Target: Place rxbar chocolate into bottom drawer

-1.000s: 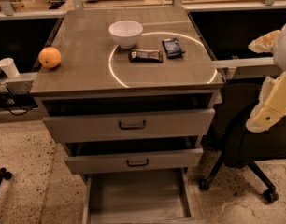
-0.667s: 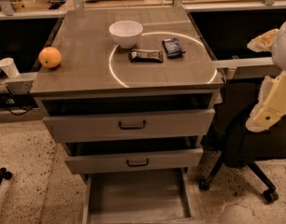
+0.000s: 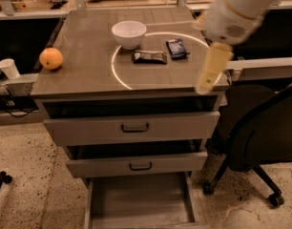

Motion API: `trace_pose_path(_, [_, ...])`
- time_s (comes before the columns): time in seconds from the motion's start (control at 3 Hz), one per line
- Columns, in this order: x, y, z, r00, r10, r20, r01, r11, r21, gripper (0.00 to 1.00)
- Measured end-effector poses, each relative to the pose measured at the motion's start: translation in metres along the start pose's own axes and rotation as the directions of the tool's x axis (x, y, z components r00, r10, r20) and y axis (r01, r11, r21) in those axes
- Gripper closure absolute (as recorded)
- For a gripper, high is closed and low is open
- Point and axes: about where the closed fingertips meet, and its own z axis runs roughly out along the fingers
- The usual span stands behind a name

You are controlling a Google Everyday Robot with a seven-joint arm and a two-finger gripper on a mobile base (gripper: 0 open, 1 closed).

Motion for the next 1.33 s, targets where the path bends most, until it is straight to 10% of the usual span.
trace_pose_path(0.67, [-0.084,-0.056,0.106,0.981,-0.182,-0.060,0.179,0.9821,-0.058,0.00])
trace_pose_path(1.33, [-0.089,-0.065,0.119,0.985,-0.172,0.029,0.174,0.9811,-0.086,0.00])
